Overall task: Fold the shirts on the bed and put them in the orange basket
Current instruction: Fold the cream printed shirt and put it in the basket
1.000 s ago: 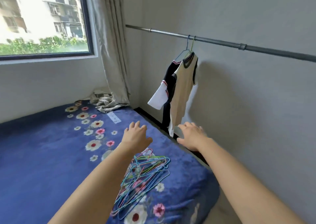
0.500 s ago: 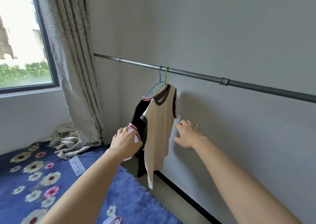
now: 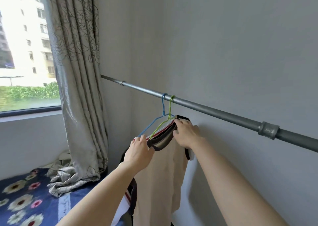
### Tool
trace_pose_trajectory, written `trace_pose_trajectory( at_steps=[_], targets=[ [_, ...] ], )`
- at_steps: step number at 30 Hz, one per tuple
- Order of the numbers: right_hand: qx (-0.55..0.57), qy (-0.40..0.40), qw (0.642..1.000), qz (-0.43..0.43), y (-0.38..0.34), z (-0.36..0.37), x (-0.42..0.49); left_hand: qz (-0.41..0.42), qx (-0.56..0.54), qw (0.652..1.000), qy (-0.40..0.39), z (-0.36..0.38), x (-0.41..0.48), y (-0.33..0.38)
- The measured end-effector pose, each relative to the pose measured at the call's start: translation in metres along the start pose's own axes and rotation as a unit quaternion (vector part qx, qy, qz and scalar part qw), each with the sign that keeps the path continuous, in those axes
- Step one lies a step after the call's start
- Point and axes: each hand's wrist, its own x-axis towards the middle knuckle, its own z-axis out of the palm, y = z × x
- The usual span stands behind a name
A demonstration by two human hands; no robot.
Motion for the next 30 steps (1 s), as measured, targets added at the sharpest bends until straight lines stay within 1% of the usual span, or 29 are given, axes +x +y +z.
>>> trace_pose_trajectory(
  at_steps=[1, 3, 5, 7, 8, 9, 11, 12, 13, 14, 15, 16, 17, 19, 21, 23, 25, 28, 30],
  targets=[
    [0.036, -0.008, 0.999, 0.001, 0.000, 0.004, 0.012, -0.006, -0.006, 1.000, 0.003, 0.003, 0.008, 0.003],
    [0.148, -0.032, 0.988, 0.013, -0.005, 0.015, 0.031, -0.012, -0.024, 0.999, 0.017, 0.012, 0.019, 0.005],
    [0.284, -0.052, 0.957, 0.033, -0.011, 0.028, 0.049, -0.037, -0.081, 0.994, 0.058, 0.026, 0.031, 0.004],
    [0.409, -0.037, 0.910, 0.057, -0.018, 0.036, 0.061, -0.063, -0.128, 0.984, 0.106, 0.032, 0.033, 0.002],
    [0.476, -0.017, 0.876, 0.079, -0.021, 0.040, 0.066, -0.067, -0.126, 0.982, 0.128, 0.037, 0.034, 0.000],
    [0.543, 0.018, 0.833, 0.106, -0.024, 0.042, 0.071, -0.062, -0.115, 0.981, 0.146, 0.038, 0.033, -0.001],
    [0.648, 0.086, 0.738, 0.170, -0.029, 0.038, 0.074, -0.041, -0.107, 0.976, 0.184, 0.035, 0.033, -0.005],
    [0.688, 0.103, 0.692, 0.193, -0.033, 0.034, 0.072, -0.025, -0.108, 0.973, 0.200, 0.030, 0.032, -0.007],
    [0.727, 0.105, 0.647, 0.204, -0.037, 0.029, 0.071, -0.011, -0.106, 0.971, 0.215, 0.025, 0.032, -0.010],
    [0.757, 0.093, 0.613, 0.205, -0.040, 0.023, 0.068, -0.001, -0.099, 0.969, 0.227, 0.018, 0.030, -0.013],
    [0.784, 0.072, 0.583, 0.201, -0.044, 0.017, 0.063, 0.003, -0.091, 0.967, 0.236, 0.011, 0.026, -0.016],
    [0.799, 0.049, 0.567, 0.195, -0.049, 0.011, 0.057, 0.003, -0.088, 0.966, 0.244, 0.005, 0.021, -0.021],
    [0.811, 0.023, 0.557, 0.180, -0.054, 0.005, 0.051, 0.001, -0.091, 0.963, 0.252, -0.001, 0.014, -0.027],
    [0.815, -0.009, 0.561, 0.145, -0.068, -0.004, 0.036, -0.004, -0.104, 0.960, 0.261, -0.013, -0.004, -0.039],
    [0.818, -0.006, 0.563, 0.116, -0.091, -0.008, 0.016, 0.004, -0.099, 0.957, 0.271, -0.027, -0.029, -0.054],
    [0.822, 0.010, 0.563, 0.086, -0.113, -0.010, -0.002, -0.009, -0.073, 0.958, 0.277, -0.042, -0.047, -0.065],
    [0.813, 0.011, 0.579, 0.053, -0.139, -0.015, -0.022, -0.057, -0.038, 0.961, 0.267, -0.064, -0.066, -0.076],
    [0.793, 0.006, 0.609, 0.007, -0.187, -0.022, -0.058, -0.134, 0.033, 0.964, 0.226, -0.108, -0.102, -0.104],
    [0.791, 0.004, 0.611, -0.018, -0.225, -0.029, -0.083, -0.161, 0.083, 0.963, 0.202, -0.140, -0.136, -0.127]
  ],
)
